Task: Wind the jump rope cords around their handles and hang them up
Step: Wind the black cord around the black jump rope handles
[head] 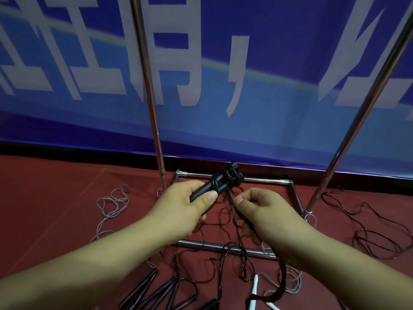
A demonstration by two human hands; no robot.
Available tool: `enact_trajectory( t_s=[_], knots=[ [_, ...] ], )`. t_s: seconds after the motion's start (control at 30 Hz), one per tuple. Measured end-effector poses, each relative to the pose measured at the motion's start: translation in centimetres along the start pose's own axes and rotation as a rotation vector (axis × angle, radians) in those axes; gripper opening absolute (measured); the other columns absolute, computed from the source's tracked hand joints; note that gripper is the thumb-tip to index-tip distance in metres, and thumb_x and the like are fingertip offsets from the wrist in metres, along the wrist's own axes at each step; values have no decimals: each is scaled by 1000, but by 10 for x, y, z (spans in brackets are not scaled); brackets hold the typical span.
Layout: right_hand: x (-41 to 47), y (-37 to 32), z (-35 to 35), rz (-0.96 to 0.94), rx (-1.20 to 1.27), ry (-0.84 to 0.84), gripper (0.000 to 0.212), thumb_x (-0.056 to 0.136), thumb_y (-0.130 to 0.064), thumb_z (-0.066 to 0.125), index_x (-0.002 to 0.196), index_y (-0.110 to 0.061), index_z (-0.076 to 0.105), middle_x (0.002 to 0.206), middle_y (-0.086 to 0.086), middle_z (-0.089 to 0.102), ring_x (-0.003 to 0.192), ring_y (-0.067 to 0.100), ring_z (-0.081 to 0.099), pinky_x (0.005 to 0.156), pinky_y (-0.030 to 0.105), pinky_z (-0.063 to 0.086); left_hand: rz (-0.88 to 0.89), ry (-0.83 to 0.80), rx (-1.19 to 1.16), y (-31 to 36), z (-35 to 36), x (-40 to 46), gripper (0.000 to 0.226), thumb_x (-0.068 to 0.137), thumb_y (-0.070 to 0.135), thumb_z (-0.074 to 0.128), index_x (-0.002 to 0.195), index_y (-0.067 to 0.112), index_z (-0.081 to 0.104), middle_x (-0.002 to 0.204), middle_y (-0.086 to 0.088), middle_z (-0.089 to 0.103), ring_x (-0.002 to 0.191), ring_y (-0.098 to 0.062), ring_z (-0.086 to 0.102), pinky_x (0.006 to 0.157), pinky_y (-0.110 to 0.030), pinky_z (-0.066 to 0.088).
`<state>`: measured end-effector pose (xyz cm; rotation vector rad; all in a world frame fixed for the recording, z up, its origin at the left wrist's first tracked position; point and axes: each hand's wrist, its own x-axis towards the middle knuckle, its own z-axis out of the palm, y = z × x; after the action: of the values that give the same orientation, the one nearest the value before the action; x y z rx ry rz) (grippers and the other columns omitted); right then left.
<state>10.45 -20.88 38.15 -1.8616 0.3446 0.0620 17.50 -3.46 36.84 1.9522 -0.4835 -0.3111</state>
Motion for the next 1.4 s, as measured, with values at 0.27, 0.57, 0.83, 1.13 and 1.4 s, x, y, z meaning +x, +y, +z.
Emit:
enact_trajectory(
  t_s=[0.27,0.57,0.83,1.13,1.4],
  knots=[
    [-10,-1,0,96,92,-153,9,91,-14,69,100,-10,68,66,-4,63,55,8,56,51,21,48,-79,219,324,-27,-28,22,23,97,36,61,78,24,62,61,4,64,65,-18,68,60,-30,48],
    [-2,-7,-7,150,292,-131,4,94,-8,63,90,-9,61,58,-2,39,45,7,33,40,21,25,-101,7,573,-31,-27,19,27,95,47,60,84,23,61,75,-4,68,73,-24,66,70,-42,54],
    [12,5,-17,3,140,18,17,90,-18,71,75,-14,63,59,-1,46,51,11,36,45,23,32,-34,-347,715,-17,-17,8,24,97,44,60,87,23,63,73,-3,63,62,-12,55,62,-31,46],
    [20,11,-31,-98,61,43,10,85,-16,77,84,-7,70,55,-12,63,45,-5,53,45,8,38,117,-581,592,1,-8,-7,12,97,39,63,98,28,66,59,15,51,53,-1,47,52,-14,35],
    [23,15,-30,-59,143,8,9,87,-19,73,84,-11,71,56,-10,60,45,0,49,47,17,42,127,-635,167,12,-5,-14,6,97,33,64,96,30,67,70,2,57,55,-17,47,52,-28,40]
  ],
)
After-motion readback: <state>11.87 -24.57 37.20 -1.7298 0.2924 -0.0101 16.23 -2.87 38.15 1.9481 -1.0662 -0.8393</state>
